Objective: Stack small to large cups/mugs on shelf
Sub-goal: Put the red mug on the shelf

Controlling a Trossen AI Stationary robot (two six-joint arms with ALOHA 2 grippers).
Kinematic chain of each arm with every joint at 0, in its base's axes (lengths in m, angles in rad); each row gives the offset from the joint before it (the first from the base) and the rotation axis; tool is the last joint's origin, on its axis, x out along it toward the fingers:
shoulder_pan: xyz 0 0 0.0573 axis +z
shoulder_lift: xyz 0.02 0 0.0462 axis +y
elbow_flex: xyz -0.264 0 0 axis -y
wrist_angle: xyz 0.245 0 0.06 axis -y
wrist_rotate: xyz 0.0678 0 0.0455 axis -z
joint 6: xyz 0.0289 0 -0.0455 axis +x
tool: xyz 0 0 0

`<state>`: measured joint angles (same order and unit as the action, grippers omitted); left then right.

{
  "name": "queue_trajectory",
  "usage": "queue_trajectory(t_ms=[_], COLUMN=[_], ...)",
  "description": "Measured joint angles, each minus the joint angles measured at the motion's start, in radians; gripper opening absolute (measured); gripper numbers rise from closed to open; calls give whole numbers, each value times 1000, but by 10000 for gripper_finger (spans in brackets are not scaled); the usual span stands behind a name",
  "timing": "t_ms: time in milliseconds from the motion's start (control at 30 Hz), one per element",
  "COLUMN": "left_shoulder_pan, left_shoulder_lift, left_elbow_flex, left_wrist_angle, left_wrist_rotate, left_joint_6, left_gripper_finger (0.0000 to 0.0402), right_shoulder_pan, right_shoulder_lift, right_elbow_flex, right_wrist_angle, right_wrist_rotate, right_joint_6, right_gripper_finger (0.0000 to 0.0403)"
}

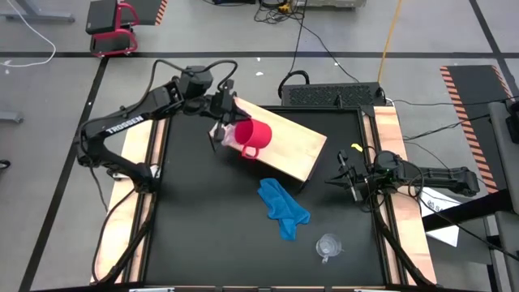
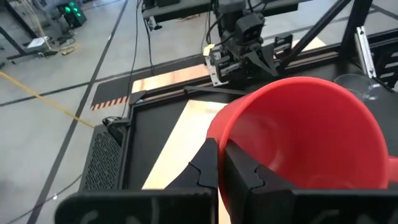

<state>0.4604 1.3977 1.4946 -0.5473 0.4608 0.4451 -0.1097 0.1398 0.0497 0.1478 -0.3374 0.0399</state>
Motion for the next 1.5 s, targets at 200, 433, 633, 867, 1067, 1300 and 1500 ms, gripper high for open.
queue_trajectory(t_ms=[200, 433, 633, 867, 1067, 1300, 1500], left_shoulder_pan=[33, 62, 67, 68, 73, 77, 75], left_shoulder_lift=[56, 143, 226, 346, 419, 464, 484], left_elbow_flex=[71, 216, 358, 525, 608, 643, 643], left_wrist_angle=[-24, -121, -249, -358, -402, -484, -515], left_wrist_rotate=[19, 35, 37, 32, -7, -16, -20], left_joint_6=[-8, 28, 90, 142, 171, 279, 338], left_gripper_finger=[4, 4, 4, 6, 4, 4, 4], right_shoulder_pan=[0, 0, 0, 0, 0, 0, 0], right_shoulder_lift=[0, 0, 0, 0, 0, 0, 0], right_elbow_flex=[0, 0, 0, 0, 0, 0, 0], right_wrist_angle=[1, 1, 0, 0, 0, 2, 9], right_wrist_rotate=[0, 0, 0, 0, 0, 0, 1], right_joint_6=[0, 0, 0, 0, 1, 1, 0], right_gripper_finger=[0, 0, 0, 0, 0, 0, 0])
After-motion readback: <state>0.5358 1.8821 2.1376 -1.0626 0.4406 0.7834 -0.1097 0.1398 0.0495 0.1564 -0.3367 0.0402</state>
